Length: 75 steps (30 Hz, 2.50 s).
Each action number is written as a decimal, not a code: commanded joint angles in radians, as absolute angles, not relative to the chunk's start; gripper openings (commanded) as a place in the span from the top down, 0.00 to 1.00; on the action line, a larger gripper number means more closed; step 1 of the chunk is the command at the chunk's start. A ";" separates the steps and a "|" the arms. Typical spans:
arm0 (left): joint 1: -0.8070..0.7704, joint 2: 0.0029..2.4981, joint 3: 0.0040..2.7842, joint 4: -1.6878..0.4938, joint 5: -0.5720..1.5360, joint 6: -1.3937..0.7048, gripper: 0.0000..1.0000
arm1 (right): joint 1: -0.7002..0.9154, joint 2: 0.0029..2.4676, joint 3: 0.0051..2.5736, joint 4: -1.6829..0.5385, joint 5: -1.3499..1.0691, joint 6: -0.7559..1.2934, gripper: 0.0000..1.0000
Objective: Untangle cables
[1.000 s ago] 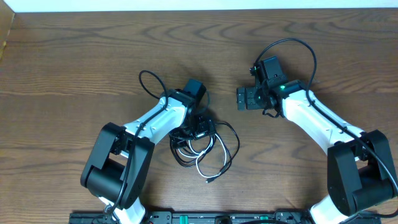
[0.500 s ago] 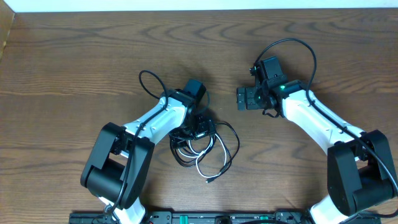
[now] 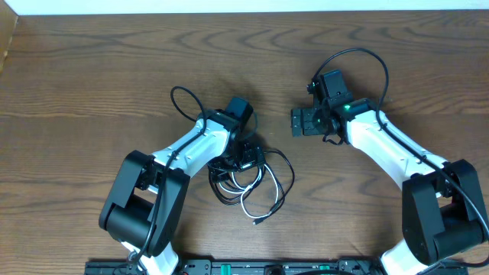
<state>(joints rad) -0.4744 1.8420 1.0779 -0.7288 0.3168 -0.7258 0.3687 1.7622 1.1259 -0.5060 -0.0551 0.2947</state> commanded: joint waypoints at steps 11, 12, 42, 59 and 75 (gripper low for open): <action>-0.472 1.895 1.044 -0.723 0.276 -0.712 0.02 | 0.368 1.735 1.131 -0.551 -0.132 0.299 0.72; -0.472 1.895 1.044 -0.723 0.276 -0.712 0.02 | 0.368 1.735 1.131 -0.551 -0.151 0.299 0.92; -0.432 1.895 1.045 -0.846 0.770 -0.716 0.02 | 0.501 1.737 1.127 -0.534 -0.344 0.261 0.67; -0.281 1.492 1.063 -0.884 0.595 -0.636 0.02 | 0.541 1.738 1.123 -0.525 -0.260 0.261 0.58; -0.388 1.459 0.865 -0.867 0.316 -0.628 0.71 | 0.585 1.829 1.103 -0.490 -0.210 0.226 0.90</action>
